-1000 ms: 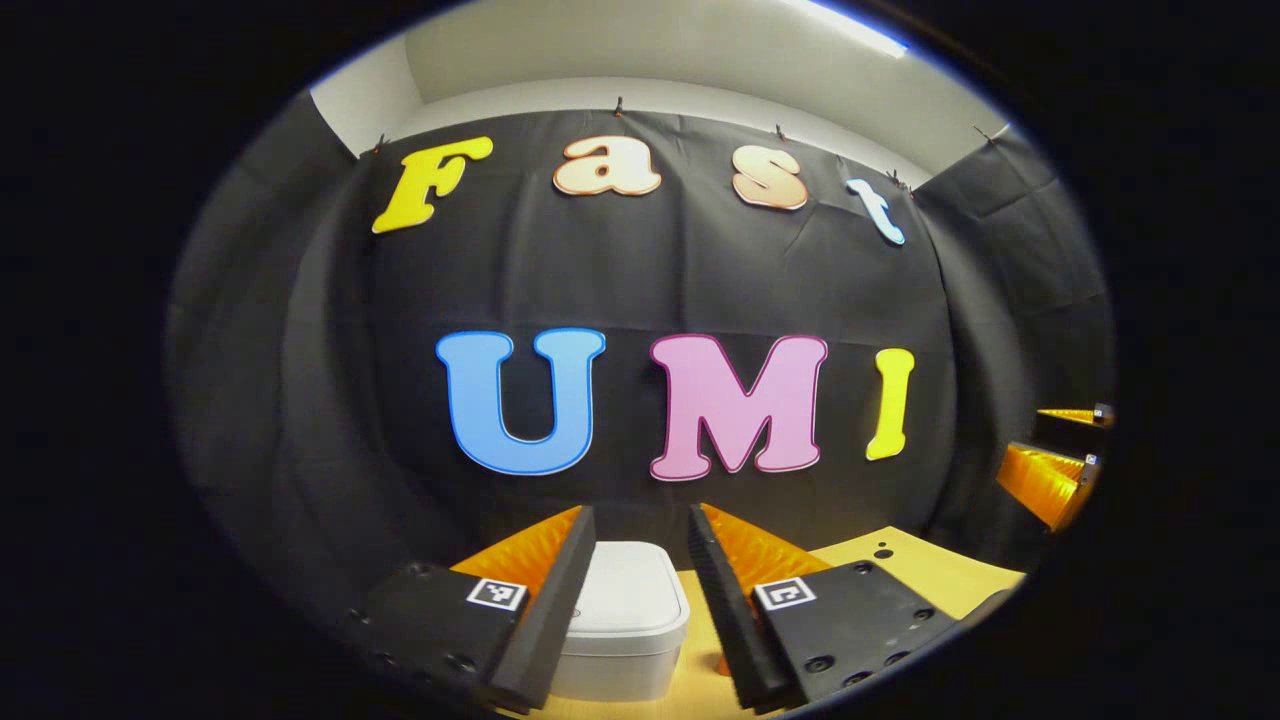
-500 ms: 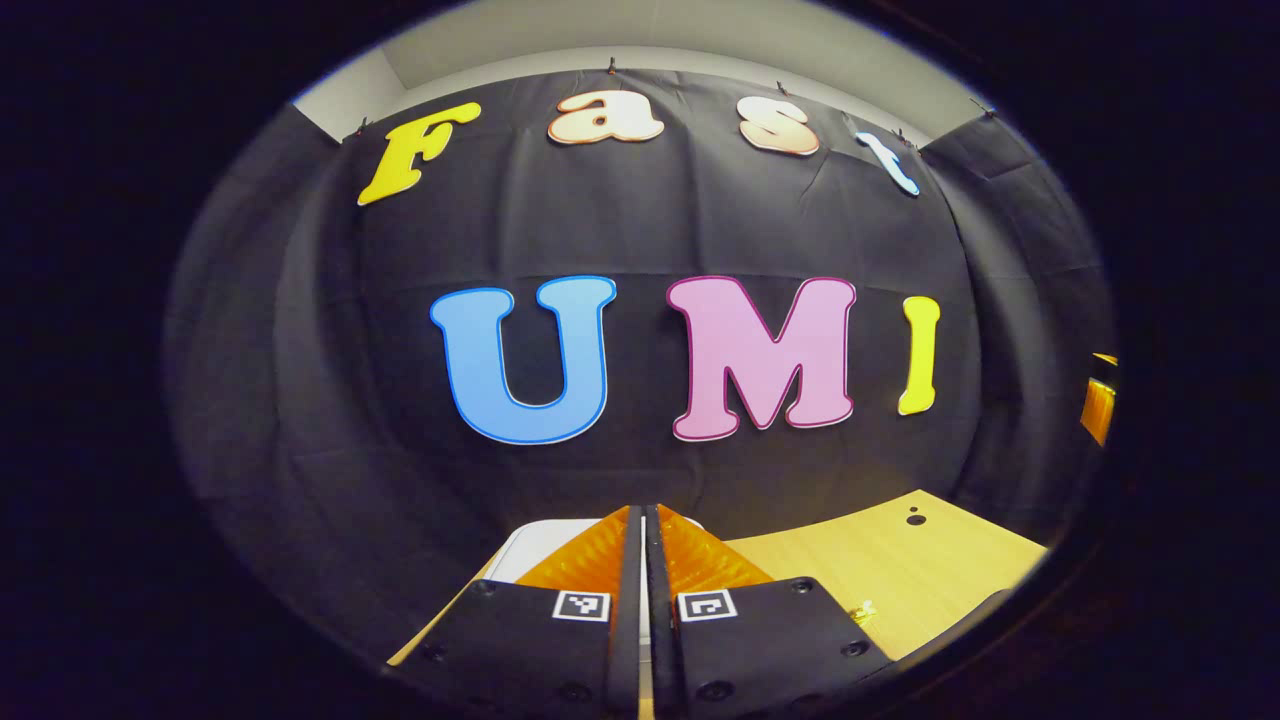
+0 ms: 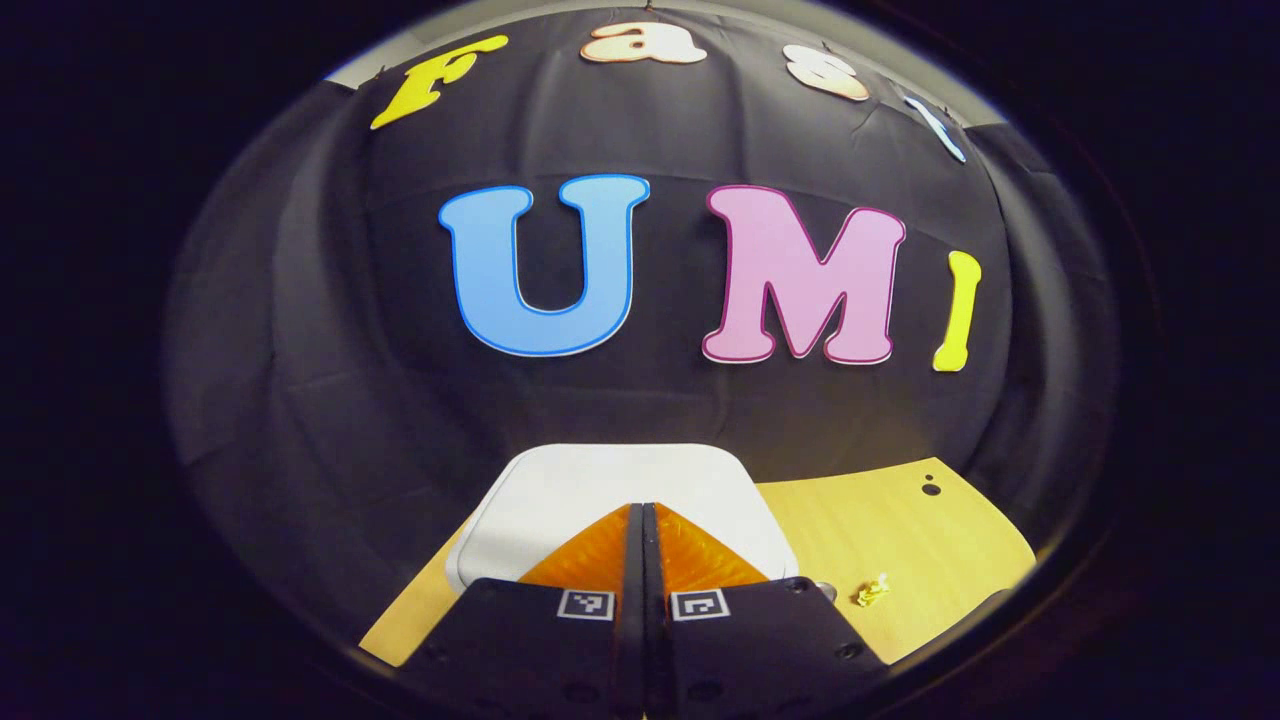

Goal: Press the lid of the desktop garbage bin to open it, pick up the crumpled paper on the desktop and throw it into the bin, then pick up the pop can on the desktop and drop it into the bin, and finally close the garbage bin lid.

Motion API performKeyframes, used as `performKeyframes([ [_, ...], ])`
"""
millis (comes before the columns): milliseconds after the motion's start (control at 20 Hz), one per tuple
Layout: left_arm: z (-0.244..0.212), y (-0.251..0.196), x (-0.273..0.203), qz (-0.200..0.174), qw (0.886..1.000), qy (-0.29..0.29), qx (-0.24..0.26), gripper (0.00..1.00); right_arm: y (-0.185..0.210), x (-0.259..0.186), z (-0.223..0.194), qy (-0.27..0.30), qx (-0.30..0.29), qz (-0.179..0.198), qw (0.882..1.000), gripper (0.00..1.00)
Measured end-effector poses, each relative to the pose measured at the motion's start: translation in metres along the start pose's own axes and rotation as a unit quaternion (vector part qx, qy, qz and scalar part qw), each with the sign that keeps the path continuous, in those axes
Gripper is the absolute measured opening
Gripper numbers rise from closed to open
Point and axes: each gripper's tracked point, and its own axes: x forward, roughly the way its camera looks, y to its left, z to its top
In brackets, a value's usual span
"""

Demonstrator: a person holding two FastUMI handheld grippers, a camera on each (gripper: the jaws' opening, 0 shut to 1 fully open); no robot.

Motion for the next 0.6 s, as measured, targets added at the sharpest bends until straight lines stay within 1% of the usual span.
performKeyframes([
  [150,-0.017,0.002,0.002,-0.001,1.000,0.017,0.006,0.07,0.001,0.001,-0.004,0.004,-0.001,0.004,1.000,0.98],
  [200,-0.017,0.001,0.001,-0.003,1.000,0.005,0.017,0.07,0.000,0.002,-0.004,0.005,-0.001,0.004,1.000,0.98],
  [300,-0.023,0.001,0.001,-0.006,0.999,0.007,0.042,0.07,-0.001,0.002,-0.006,0.008,0.000,0.004,1.000,0.98],
  [350,-0.020,0.001,0.001,-0.010,0.999,-0.004,0.051,0.07,-0.001,0.003,-0.008,0.010,0.000,0.004,1.000,0.98],
  [500,-0.025,0.002,0.001,-0.020,0.999,-0.007,0.033,0.08,-0.002,0.002,-0.014,0.018,-0.002,0.003,1.000,0.98],
  [600,-0.025,0.002,0.002,-0.015,0.999,-0.014,0.038,0.08,-0.001,0.003,-0.015,0.021,0.003,0.002,1.000,0.98],
])
